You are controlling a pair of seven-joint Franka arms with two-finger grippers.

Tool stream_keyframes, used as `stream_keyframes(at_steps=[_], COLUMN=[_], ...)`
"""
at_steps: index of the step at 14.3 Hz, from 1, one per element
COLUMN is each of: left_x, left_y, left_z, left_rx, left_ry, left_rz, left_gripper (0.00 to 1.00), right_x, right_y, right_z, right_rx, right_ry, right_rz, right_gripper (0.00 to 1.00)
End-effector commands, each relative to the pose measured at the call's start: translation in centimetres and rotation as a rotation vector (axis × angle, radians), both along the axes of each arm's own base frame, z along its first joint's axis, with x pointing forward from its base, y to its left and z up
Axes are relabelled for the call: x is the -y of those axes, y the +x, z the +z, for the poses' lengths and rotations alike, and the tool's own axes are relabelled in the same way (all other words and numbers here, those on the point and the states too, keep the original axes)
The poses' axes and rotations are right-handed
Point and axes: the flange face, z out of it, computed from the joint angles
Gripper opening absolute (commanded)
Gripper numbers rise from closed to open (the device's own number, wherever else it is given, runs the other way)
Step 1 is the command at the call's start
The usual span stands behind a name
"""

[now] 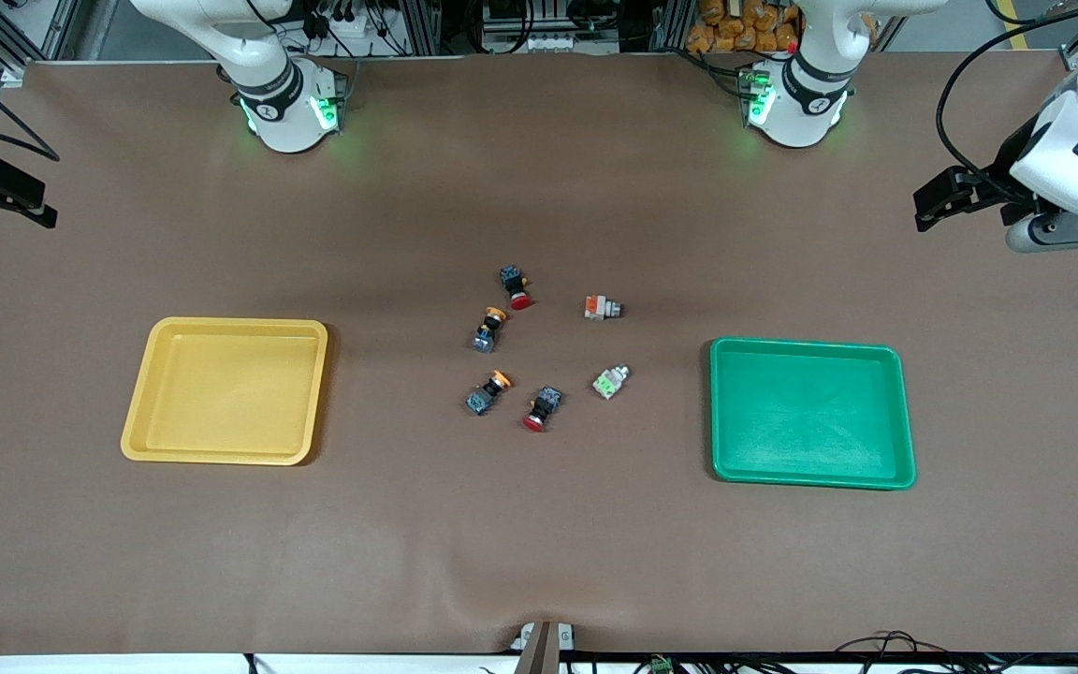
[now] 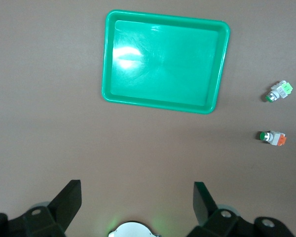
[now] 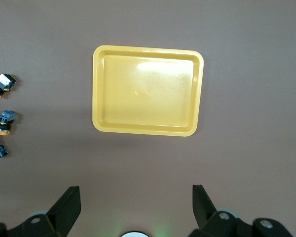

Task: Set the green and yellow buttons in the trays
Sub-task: 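Move the left gripper from rest toward the button cluster, then lower the left gripper and grasp the green-capped white button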

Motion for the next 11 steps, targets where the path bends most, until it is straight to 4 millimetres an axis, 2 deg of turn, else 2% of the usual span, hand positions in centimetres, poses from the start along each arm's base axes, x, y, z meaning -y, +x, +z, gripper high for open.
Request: stream_keyframes(at_steps=[1,3,6,11], left_x=[1.0,3.1,7.6,17.6], left_y=[1.4,2.6,3.1,3.9], left_z=[-1.8,-3.7,-8.5,-18.0], left_rx=[-0.036,-0.025,0.014,0.051], left_ry=[0.012,0.008,-0.006,-0.058], left_rz=[-0.010,-0.045,0.034,0.238], left_gripper=[1.00,1.00,1.00,1.00], right_x=[0.1,0.1,0.1,0.3], right_y=[-0.2,-0.2,-0.2,-0.2], right_z=[0.3,0.3,0.3,0.3], right_rx=[0.001,0.000,-0.001,0.001], right_ry=[-0.002,-0.002,-0.002,-0.002], right_rz=[0.005,0.004,0.002,-0.002], right_gripper=[1.00,1.00,1.00,1.00])
